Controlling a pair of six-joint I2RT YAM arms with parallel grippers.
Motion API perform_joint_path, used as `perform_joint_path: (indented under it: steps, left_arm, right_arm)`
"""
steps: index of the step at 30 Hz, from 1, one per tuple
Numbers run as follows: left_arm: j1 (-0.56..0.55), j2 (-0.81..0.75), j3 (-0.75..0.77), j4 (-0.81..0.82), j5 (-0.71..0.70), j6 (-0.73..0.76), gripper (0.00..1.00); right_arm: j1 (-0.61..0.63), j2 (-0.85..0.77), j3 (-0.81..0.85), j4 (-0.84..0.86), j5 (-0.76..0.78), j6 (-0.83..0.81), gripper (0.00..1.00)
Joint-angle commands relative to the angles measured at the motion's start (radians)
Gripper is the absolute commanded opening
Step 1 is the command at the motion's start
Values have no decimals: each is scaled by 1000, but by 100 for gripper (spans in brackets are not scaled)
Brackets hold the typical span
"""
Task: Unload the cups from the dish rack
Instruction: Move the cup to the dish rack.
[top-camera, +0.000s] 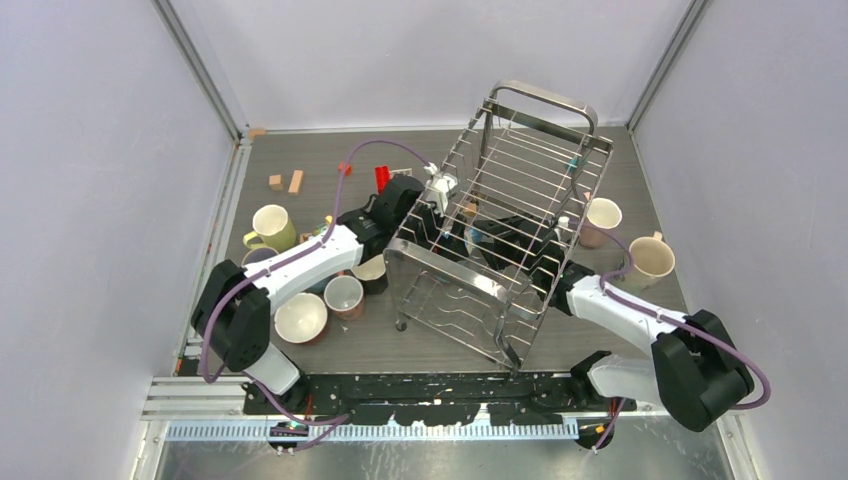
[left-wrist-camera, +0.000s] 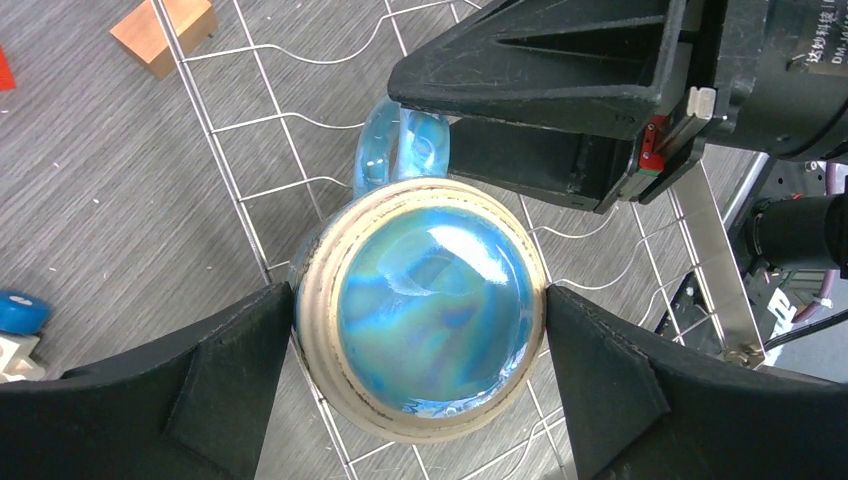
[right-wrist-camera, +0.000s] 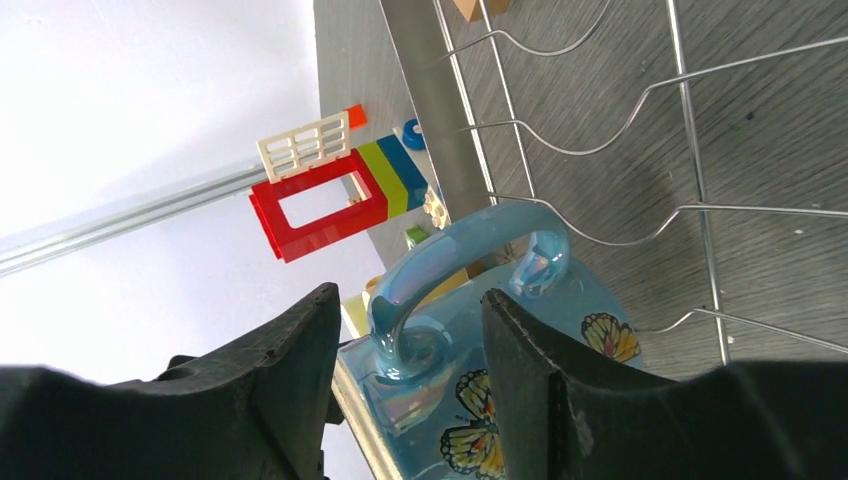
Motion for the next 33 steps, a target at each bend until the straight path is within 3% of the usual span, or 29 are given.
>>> perform_joint_path:
  steps: [1,8,18,26,28,33]
  left_arm:
    - [-3,32,-24,7,6,79,87]
    - [-3,57,-9,68,169,128,82]
    - [-2,86,22,97,272,138,81]
    - [-3,127,40,137,342,107,81]
    - [-2,139,47,142,353,99,81]
    - [-3,167,71,154,377,89,81]
  right_arm:
    - [-15,4,-3,46,4,47,59]
    - [-40,-74,-40,-19,-3,59,59]
    - [-63,-136,-33,-143,-32,28,50]
    - [-63,-185,-57,-198,-16,27,49]
    - [-64,-205,-69,-216,-12,31,50]
    - [-64,-302,-83,-268,5,3,63]
